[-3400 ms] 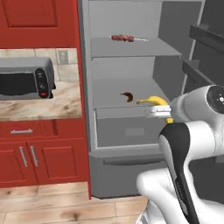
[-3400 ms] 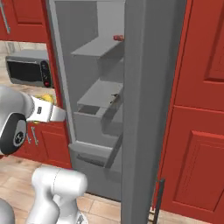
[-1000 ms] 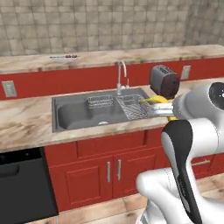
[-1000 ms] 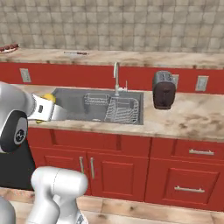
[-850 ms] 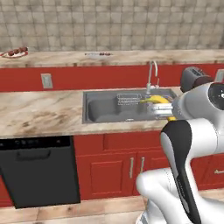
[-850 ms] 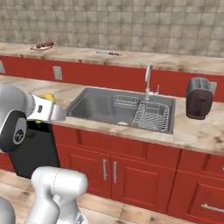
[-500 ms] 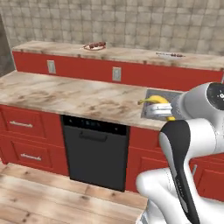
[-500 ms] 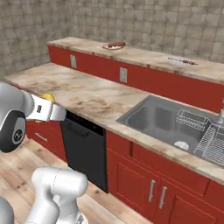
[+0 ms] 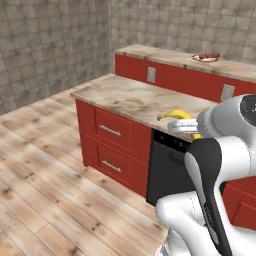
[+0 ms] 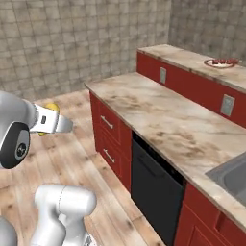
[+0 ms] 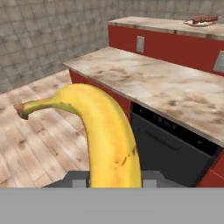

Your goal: Pick up each banana from the fridge and place one banana on each plate on the dining counter.

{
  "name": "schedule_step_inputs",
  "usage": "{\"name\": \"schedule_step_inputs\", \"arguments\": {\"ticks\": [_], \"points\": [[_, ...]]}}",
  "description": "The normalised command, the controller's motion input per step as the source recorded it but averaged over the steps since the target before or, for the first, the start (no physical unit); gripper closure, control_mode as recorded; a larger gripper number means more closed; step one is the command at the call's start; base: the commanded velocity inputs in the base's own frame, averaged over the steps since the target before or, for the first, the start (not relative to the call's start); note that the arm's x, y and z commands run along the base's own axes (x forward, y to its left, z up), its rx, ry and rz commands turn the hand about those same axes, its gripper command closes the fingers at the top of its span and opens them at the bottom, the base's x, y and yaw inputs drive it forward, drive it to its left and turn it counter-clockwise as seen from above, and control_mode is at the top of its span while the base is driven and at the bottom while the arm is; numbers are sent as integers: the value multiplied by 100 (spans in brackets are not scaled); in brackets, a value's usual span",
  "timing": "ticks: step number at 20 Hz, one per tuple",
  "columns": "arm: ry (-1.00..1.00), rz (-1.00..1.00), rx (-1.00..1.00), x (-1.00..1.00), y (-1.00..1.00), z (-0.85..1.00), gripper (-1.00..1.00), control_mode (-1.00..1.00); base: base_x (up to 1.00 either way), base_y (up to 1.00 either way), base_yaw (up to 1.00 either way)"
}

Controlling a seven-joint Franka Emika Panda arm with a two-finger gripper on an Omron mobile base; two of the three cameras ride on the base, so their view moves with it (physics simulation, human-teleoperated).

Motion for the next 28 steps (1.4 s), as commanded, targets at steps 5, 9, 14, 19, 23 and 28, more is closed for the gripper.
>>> {"name": "schedule_step_inputs", "arguments": {"ticks": [5,9,14,19,23,28], "points": [[0,0,0,0,0,0,100,100,100,79,37],[0,0,0,0,0,0,100,100,100,68,27],[0,0,0,0,0,0,100,100,100,64,17],[0,0,0,0,0,0,100,100,100,64,8],[0,0,0,0,0,0,100,100,100,67,2],[0,0,0,0,0,0,100,100,100,65,-2]]}}
